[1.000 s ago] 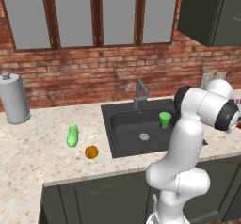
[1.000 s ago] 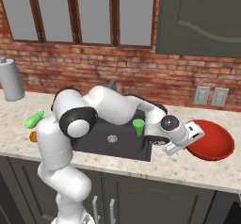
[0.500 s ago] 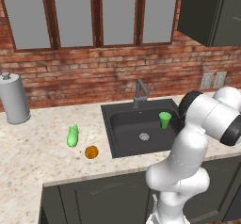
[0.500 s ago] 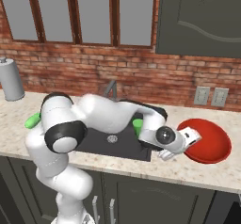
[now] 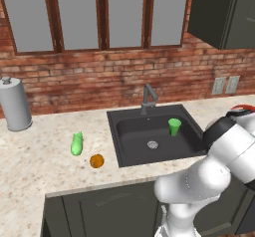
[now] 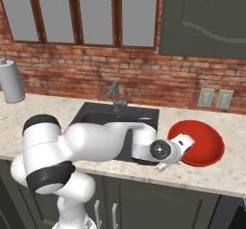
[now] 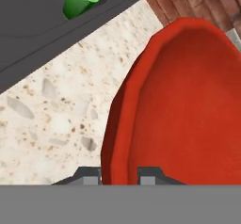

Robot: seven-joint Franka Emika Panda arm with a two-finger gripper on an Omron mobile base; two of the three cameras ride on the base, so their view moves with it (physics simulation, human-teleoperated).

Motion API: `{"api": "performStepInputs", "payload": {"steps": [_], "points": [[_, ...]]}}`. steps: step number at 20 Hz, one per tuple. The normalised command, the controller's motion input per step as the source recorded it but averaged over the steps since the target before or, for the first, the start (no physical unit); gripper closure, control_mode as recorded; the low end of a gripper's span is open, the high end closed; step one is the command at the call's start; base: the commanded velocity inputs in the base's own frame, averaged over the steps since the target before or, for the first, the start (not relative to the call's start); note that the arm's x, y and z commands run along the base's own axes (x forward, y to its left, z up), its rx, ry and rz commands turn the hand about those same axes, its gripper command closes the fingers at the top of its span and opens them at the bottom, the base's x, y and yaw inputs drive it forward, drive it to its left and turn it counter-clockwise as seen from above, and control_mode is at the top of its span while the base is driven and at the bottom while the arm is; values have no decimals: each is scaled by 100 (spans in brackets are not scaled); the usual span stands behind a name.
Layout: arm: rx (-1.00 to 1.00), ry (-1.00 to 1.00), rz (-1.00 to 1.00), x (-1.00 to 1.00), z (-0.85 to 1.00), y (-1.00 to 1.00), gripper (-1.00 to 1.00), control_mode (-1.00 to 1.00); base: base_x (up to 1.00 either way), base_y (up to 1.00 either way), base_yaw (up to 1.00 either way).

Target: Remove the corn and orange from the sink. Then move the bowl and cup from the counter to the sink for washing.

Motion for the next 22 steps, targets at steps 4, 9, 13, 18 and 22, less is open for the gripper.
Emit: {"api": "performStepInputs", "payload": {"steps": [4,9,13,18,22], "points": [[-5,6,14,-7,39,19,100,-100,0,0,0],[-7,16,14,-1,38,20,100,-100,0,0,0],[-8,20,15,0,40,16,100,-100,0,0,0],[-1,5,15,-8,31,20,100,-100,0,0,0],[0,4,14,-8,24,23,100,-100,0,0,0]]}}
